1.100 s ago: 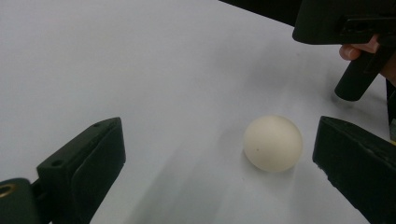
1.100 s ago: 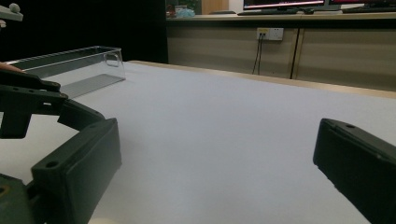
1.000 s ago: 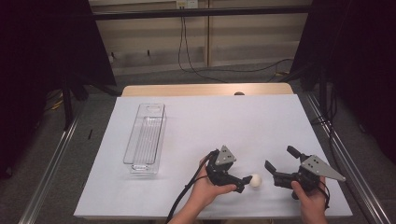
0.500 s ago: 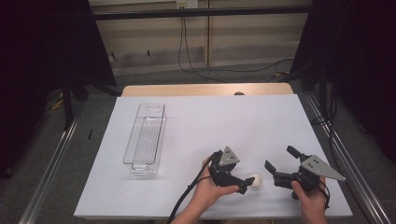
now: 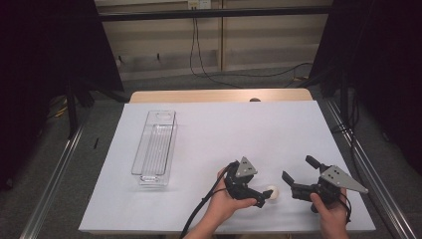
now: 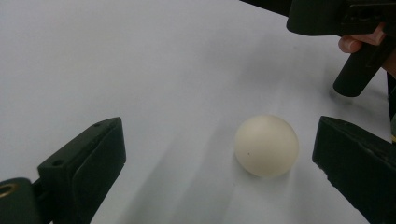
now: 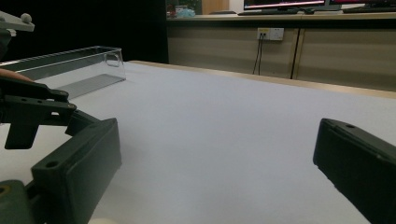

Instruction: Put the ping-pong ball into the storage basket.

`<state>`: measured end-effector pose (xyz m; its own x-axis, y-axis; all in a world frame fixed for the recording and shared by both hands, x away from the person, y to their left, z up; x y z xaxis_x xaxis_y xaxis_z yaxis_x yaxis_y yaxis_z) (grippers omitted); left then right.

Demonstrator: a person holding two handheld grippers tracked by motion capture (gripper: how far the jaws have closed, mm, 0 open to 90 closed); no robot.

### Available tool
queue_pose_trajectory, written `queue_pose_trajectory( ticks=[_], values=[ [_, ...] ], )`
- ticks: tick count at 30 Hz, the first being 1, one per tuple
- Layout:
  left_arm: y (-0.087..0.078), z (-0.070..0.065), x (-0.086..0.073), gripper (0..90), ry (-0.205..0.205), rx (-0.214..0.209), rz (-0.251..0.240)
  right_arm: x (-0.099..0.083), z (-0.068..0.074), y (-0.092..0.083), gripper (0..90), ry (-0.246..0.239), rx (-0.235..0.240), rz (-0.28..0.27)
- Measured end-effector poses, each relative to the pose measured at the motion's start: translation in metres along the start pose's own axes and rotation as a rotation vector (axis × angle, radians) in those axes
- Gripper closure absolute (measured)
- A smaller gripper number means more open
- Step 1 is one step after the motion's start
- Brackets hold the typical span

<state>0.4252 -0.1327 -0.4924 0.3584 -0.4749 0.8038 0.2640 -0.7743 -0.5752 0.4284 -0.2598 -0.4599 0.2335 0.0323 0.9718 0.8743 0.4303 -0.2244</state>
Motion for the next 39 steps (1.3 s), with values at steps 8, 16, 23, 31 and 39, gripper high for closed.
queue_pose_trajectory(
  ticks=[8, 16, 23, 31, 39],
  values=[
    [0.004, -0.004, -0.001, 4.4, 0.01, -0.014, 0.02, 0.0, 0.0, 0.0, 0.6, -0.001, 0.003, 0.002],
    [0.009, -0.008, -0.001, 4.5, 0.002, -0.024, 0.027, -0.001, 0.0, 0.0, 0.6, -0.001, 0.001, 0.006],
    [0.012, -0.012, 0.0, 4.8, 0.018, -0.034, 0.029, -0.001, 0.0, 0.0, 0.6, 0.0, 0.001, 0.005],
    [0.014, -0.014, 0.001, 5.2, 0.035, -0.036, 0.043, -0.001, 0.0, 0.0, 0.6, 0.002, 0.003, 0.009],
    [0.017, -0.016, -0.001, 8.7, 0.05, -0.047, 0.066, -0.001, 0.0, 0.0, 0.7, 0.0, 0.002, 0.006]
  ],
)
Point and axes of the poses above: each handheld gripper's, and its own axes: y roughly forward along the jaws, x roughly out of its top, z roughly to its left, the point moved 10 cm from there along y, roughly forward along the jaws, and after that the axes turned 3 degrees about z, right-handed, at the moved point
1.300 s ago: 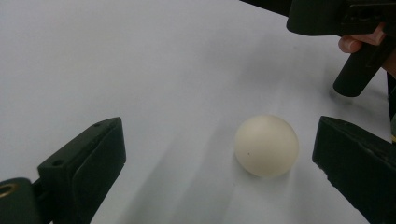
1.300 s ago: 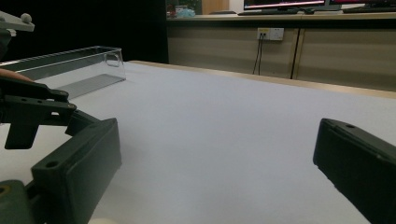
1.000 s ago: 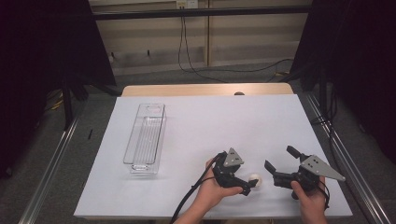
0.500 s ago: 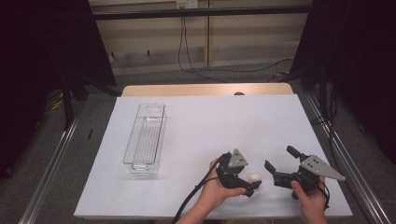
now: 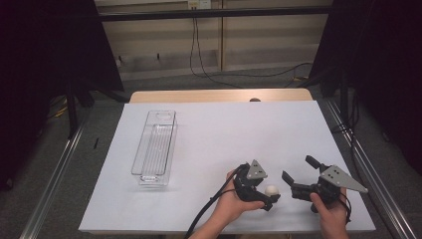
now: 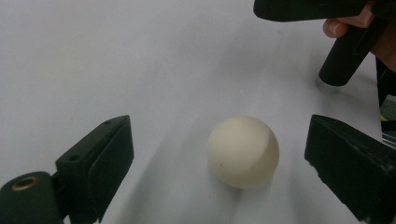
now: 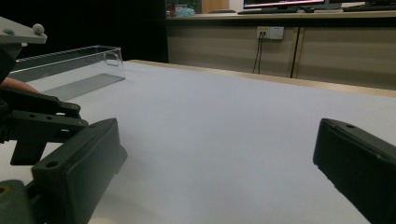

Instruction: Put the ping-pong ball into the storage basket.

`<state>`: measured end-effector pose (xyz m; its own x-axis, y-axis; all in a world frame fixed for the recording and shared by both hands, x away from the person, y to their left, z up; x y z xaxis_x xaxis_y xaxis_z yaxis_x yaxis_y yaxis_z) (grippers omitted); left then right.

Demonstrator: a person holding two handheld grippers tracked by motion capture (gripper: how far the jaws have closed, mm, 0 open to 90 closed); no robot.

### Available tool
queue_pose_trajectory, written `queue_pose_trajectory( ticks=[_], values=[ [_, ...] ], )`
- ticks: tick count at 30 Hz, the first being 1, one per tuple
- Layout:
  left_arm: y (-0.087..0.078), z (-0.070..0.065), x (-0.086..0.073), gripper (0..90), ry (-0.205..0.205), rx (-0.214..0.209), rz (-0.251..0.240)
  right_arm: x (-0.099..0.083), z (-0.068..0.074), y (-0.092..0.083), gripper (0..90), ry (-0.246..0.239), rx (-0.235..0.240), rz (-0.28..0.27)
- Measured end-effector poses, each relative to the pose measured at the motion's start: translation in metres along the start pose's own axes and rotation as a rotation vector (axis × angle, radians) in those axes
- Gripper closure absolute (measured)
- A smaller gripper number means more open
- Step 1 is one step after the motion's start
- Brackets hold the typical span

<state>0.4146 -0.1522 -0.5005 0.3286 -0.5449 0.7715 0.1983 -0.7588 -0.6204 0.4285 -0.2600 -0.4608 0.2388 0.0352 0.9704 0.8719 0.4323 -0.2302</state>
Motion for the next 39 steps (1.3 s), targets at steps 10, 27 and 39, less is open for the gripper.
queue_pose_trajectory(
  ticks=[10, 27, 39],
  values=[
    [0.006, -0.002, -0.002, 17.0, 0.017, -0.005, 0.036, 0.0, 0.0, 0.0, 0.7, 0.002, -0.001, 0.003],
    [0.013, -0.007, -0.007, 33.8, 0.04, -0.041, 0.093, 0.0, -0.001, 0.0, 0.7, 0.003, -0.002, 0.001],
    [0.017, -0.006, -0.012, 40.3, 0.08, -0.05, 0.148, 0.0, -0.001, 0.0, 0.7, 0.005, -0.002, 0.004]
  ],
)
Point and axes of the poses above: each handheld gripper's, and its own axes: y roughly forward along the jaws, x roughly out of its top, z roughly to its left, the point moved 10 cm from there along y, roughly forward along the jaws, and after that the axes turned 3 degrees about z, right-handed, at the moved point
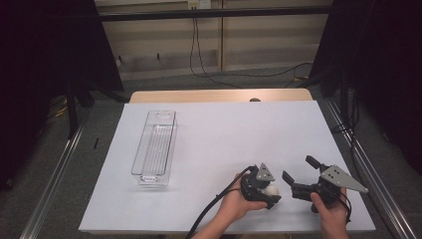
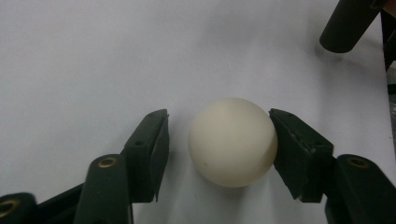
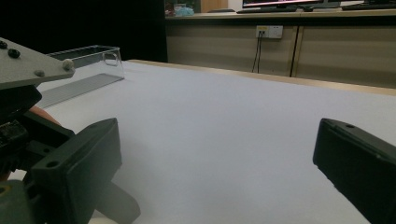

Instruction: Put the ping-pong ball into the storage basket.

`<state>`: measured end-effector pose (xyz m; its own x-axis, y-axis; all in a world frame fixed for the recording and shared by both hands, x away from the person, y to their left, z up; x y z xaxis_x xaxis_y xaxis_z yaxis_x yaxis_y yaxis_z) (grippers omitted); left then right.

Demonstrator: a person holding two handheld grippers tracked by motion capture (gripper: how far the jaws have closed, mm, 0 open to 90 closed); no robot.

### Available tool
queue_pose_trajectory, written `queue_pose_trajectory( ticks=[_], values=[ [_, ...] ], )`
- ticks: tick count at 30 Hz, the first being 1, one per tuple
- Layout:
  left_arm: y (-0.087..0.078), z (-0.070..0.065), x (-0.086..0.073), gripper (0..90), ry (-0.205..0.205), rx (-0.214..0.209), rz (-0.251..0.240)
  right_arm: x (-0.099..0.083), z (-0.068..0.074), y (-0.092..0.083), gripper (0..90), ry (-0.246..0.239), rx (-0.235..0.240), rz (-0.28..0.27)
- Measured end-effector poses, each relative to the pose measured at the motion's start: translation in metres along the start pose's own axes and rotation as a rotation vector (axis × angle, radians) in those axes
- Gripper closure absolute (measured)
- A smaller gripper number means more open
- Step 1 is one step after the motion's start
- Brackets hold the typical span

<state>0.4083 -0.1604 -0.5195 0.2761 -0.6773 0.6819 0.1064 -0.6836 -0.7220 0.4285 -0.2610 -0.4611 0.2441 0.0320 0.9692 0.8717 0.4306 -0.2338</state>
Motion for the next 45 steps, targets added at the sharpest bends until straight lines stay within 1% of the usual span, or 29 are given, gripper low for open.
queue_pose_trajectory(
  ticks=[2, 3, 4, 5, 7, 8, 9, 10, 11, 13, 15, 17, 18, 20, 21, 22, 24, 27, 29, 31, 32, 34, 35, 37, 39, 40, 41, 43, 45],
  values=[
    [0.001, -0.002, 0.001, 44.4, -0.026, -0.004, -0.016, 0.0, 0.0, 0.0, 0.7, 0.002, -0.002, -0.002],
    [0.0, -0.001, -0.001, 45.4, -0.01, -0.004, 0.008, 0.0, 0.0, 0.0, 0.7, 0.0, 0.0, 0.0],
    [0.001, -0.001, 0.0, 45.9, -0.014, -0.012, -0.01, 0.0, 0.0, 0.0, 0.7, 0.002, -0.002, -0.003],
    [0.0, 0.0, -0.001, 46.4, -0.017, -0.008, 0.005, 0.0, 0.0, 0.0, 0.7, 0.002, -0.002, -0.002],
    [-0.001, -0.001, -0.001, 48.7, -0.029, -0.008, 0.007, 0.0, 0.0, 0.0, 0.8, 0.0, 0.001, 0.0],
    [-0.001, 0.001, -0.002, 50.1, -0.008, -0.004, 0.016, 0.0, 0.0, 0.0, 0.8, 0.002, -0.001, -0.002],
    [-0.001, 0.001, -0.002, 50.8, -0.01, -0.004, 0.016, 0.0, 0.0, 0.0, 0.7, -0.001, -0.002, -0.004],
    [-0.001, 0.0, -0.001, 50.9, -0.03, -0.006, 0.009, 0.0, 0.0, 0.0, 0.8, -0.002, 0.001, -0.001],
    [-0.001, 0.0, -0.002, 50.9, -0.014, -0.009, 0.015, 0.0, 0.0, 0.0, 0.8, -0.001, -0.001, -0.003],
    [-0.002, 0.0, -0.003, 51.0, -0.016, -0.012, 0.017, 0.0, 0.0, 0.0, 0.8, 0.0, 0.0, -0.002],
    [-0.002, -0.001, -0.002, 51.0, -0.029, -0.03, 0.002, 0.0, 0.0, 0.0, 0.8, -0.001, -0.002, -0.002],
    [-0.005, 0.001, -0.004, 51.1, -0.031, -0.012, 0.025, 0.0, 0.0, 0.0, 0.8, -0.001, -0.002, -0.004],
    [-0.005, 0.001, -0.003, 51.1, -0.042, -0.018, 0.007, 0.0, 0.0, 0.0, 0.8, -0.001, -0.002, -0.004],
    [-0.009, 0.003, -0.003, 51.1, -0.038, 0.003, 0.017, 0.0, 0.0, 0.0, 0.8, -0.001, -0.001, -0.004],
    [-0.01, 0.003, -0.003, 51.1, -0.04, -0.01, 0.012, 0.0, 0.0, 0.0, 0.8, 0.0, -0.001, -0.002],
    [-0.009, 0.002, 0.001, 51.1, -0.08, -0.009, -0.025, 0.0, 0.0, 0.0, 0.8, -0.003, 0.0, 0.0],
    [-0.013, 0.004, -0.002, 51.1, -0.054, -0.02, 0.003, 0.0, 0.001, 0.0, 0.8, -0.002, 0.002, 0.003],
    [-0.014, 0.004, 0.001, 51.1, -0.094, -0.013, -0.028, 0.0, 0.001, 0.0, 0.9, -0.002, 0.002, 0.003],
    [-0.016, 0.005, 0.002, 51.1, -0.103, -0.012, -0.035, 0.0, 0.001, 0.0, 0.9, -0.001, 0.002, 0.003],
    [-0.017, 0.006, 0.001, 51.1, -0.099, -0.013, -0.036, 0.0, 0.001, 0.0, 0.8, -0.002, 0.002, 0.004],
    [-0.017, 0.006, 0.002, 51.2, -0.113, -0.013, -0.041, -0.001, 0.001, 0.0, 0.9, -0.001, 0.002, 0.004],
    [-0.019, 0.007, 0.002, 51.1, -0.118, -0.013, -0.044, 0.0, 0.001, 0.0, 0.8, -0.002, 0.004, 0.003],
    [-0.021, 0.009, 0.002, 51.1, -0.112, -0.01, -0.037, 0.0, 0.001, 0.0, 0.8, -0.002, 0.003, 0.003],
    [-0.022, 0.01, 0.003, 51.2, -0.132, -0.007, -0.054, -0.001, 0.001, 0.001, 0.9, -0.003, 0.003, 0.004],
    [-0.024, 0.011, 0.003, 51.2, -0.129, -0.017, -0.064, -0.001, 0.001, 0.001, 0.9, -0.002, 0.004, 0.005],
    [-0.025, 0.012, 0.003, 51.2, -0.133, -0.006, -0.059, -0.001, 0.001, 0.001, 0.9, -0.004, 0.003, 0.004],
    [-0.025, 0.012, 0.004, 51.1, -0.148, -0.007, -0.081, -0.001, 0.002, 0.001, 0.9, -0.002, 0.004, 0.006],
    [-0.028, 0.013, 0.002, 51.1, -0.144, -0.004, -0.06, -0.001, 0.002, 0.001, 0.9, -0.001, 0.004, 0.005],
    [-0.029, 0.015, 0.002, 51.2, -0.143, 0.001, -0.072, -0.001, 0.002, 0.001, 0.9, -0.002, 0.004, 0.006]
  ],
)
Point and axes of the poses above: each handheld gripper's, and its own axes: y roughly forward along the jaws, x roughly out of its top, z roughly to its left, the point moved 10 cm from there along y, roughly forward along the jaws, and after that the axes turned 3 degrees about z, right-handed, at the moved point
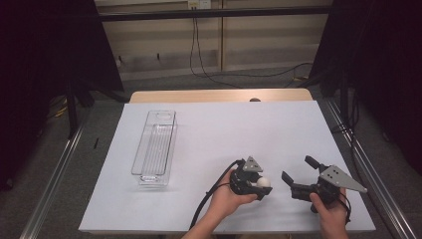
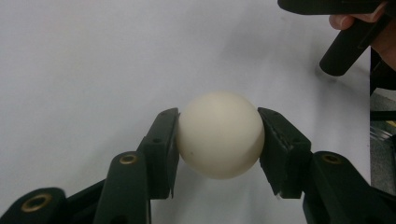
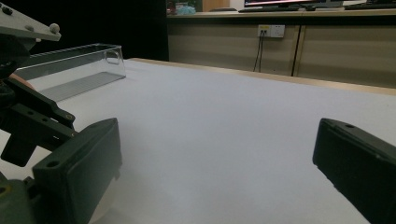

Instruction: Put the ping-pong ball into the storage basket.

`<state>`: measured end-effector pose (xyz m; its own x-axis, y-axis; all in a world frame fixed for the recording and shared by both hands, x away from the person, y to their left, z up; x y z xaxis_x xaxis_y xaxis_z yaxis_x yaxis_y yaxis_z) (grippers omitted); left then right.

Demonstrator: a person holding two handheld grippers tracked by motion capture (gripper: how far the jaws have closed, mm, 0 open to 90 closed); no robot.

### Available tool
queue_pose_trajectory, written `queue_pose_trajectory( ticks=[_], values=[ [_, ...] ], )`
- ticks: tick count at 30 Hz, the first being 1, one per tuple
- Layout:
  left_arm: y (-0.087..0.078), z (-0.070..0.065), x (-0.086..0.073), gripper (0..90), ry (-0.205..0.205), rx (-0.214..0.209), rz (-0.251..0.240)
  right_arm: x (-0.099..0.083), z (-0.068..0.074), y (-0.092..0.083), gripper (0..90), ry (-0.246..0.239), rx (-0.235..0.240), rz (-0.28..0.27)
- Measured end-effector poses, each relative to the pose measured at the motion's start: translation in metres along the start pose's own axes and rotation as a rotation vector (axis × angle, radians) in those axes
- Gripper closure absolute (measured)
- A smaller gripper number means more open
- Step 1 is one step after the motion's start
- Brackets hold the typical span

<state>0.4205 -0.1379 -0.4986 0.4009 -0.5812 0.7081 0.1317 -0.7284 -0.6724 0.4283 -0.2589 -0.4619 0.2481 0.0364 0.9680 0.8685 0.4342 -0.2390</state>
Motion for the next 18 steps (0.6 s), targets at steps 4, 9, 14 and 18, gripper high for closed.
queue_pose_trajectory(
  ticks=[4, 9, 14, 18],
  values=[
    [-0.0031, 0.0029, -0.0007, 51.1, -0.01, 0.004, 0.003, 0.0003, -0.0002, 0.0002, 0.9, 0.005, -0.003, -0.002],
    [-0.0054, 0.0048, 0.0002, 51.2, -0.027, 0.007, -0.012, 0.0001, 0.0005, 0.0001, 0.9, -0.001, 0.003, 0.0],
    [-0.0084, 0.0076, 0.0005, 51.1, -0.031, 0.008, -0.016, 0.0, 0.0007, 0.0001, 0.9, 0.0, 0.004, 0.001],
    [-0.0108, 0.0097, 0.0008, 51.2, -0.045, 0.014, -0.026, 0.0002, 0.0004, 0.0003, 0.9, 0.004, 0.001, -0.002]
  ],
)
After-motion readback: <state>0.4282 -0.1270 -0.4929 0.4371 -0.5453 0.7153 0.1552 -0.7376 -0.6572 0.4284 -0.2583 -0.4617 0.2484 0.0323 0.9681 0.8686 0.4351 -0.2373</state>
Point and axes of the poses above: each handheld gripper's, and its own axes: y roughly forward along the jaws, x roughly out of its top, z roughly to its left, the point moved 10 cm from there along y, roughly forward along the jaws, and after that the axes turned 3 degrees about z, right-handed, at the moved point
